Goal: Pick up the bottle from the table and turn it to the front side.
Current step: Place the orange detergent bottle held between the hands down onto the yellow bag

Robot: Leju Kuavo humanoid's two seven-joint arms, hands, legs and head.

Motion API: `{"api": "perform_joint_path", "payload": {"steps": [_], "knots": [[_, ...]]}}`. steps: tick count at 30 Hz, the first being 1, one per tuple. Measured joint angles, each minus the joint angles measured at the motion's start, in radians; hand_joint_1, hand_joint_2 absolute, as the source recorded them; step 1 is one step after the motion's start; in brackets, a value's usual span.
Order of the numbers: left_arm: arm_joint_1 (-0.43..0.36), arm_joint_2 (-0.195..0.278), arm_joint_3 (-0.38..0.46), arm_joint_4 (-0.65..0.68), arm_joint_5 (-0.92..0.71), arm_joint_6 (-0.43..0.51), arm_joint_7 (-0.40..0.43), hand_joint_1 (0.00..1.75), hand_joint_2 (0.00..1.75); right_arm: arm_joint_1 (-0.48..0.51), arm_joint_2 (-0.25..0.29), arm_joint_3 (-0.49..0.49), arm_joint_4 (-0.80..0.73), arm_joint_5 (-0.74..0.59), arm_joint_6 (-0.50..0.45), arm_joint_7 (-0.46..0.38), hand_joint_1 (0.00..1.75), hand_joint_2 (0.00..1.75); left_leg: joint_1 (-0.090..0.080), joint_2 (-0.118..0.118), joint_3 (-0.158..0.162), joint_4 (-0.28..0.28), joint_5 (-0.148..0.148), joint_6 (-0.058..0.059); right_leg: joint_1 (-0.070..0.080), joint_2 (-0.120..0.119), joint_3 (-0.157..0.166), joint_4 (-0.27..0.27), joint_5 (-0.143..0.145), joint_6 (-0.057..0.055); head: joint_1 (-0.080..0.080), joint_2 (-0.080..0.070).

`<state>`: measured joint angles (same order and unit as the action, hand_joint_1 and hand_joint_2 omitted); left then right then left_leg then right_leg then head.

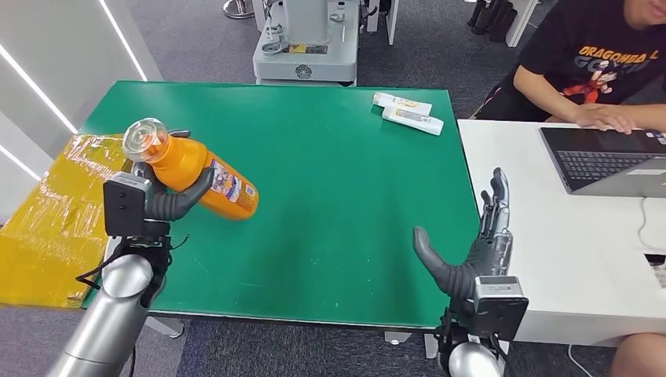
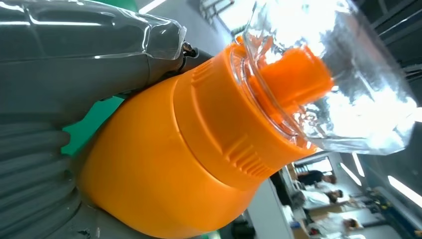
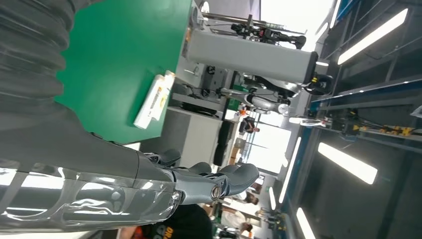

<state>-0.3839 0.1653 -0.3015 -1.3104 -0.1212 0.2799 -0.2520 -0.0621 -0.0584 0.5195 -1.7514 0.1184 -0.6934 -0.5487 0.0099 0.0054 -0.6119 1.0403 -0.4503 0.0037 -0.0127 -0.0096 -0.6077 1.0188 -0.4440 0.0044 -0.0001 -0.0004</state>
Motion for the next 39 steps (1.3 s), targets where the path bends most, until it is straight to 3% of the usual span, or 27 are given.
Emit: {"api": "perform_joint_path", "payload": {"steps": [8,13,22,31,39], "knots": [[-0.070,0.147,0.003,0.011,-0.327,-0.090,0.109,1.75,1.75,0.073,0.001,-0.002,-0.042,0.040,0.056,0.028,0.00,1.75,0.000,0.000,0.000,0.000,0.000,-0.001,0.000,0.001,-0.001,0.000,0.000,0.000,0.000,0.000],[-0.110,0.230,0.003,0.037,-0.448,-0.135,0.131,1.75,1.75,0.112,0.002,-0.003,-0.075,0.060,0.090,0.043,0.00,1.75,0.000,0.001,0.000,0.000,0.000,-0.001,0.000,0.001,-0.001,0.001,0.000,0.000,0.000,0.000],[-0.069,0.390,0.000,0.048,-0.775,-0.174,0.184,1.75,1.75,0.155,0.011,-0.011,-0.110,0.071,0.180,0.052,0.00,1.75,0.000,0.003,0.000,-0.001,0.000,-0.002,0.000,0.003,-0.002,0.001,-0.001,-0.002,0.000,0.000],[0.014,0.413,0.000,0.073,-0.939,-0.098,0.160,1.75,1.75,0.157,0.029,-0.016,-0.119,0.081,0.211,0.066,0.00,1.75,0.000,0.003,0.000,-0.001,0.000,-0.002,0.000,0.003,-0.002,0.000,-0.001,-0.002,0.000,0.000],[0.009,0.356,-0.012,0.183,-1.051,-0.018,0.090,1.75,1.75,0.156,0.038,-0.016,-0.122,0.081,0.230,0.078,0.00,1.75,0.000,0.003,0.000,-0.001,0.000,-0.002,0.000,0.003,-0.002,0.000,-0.001,-0.002,0.000,0.000]]}}
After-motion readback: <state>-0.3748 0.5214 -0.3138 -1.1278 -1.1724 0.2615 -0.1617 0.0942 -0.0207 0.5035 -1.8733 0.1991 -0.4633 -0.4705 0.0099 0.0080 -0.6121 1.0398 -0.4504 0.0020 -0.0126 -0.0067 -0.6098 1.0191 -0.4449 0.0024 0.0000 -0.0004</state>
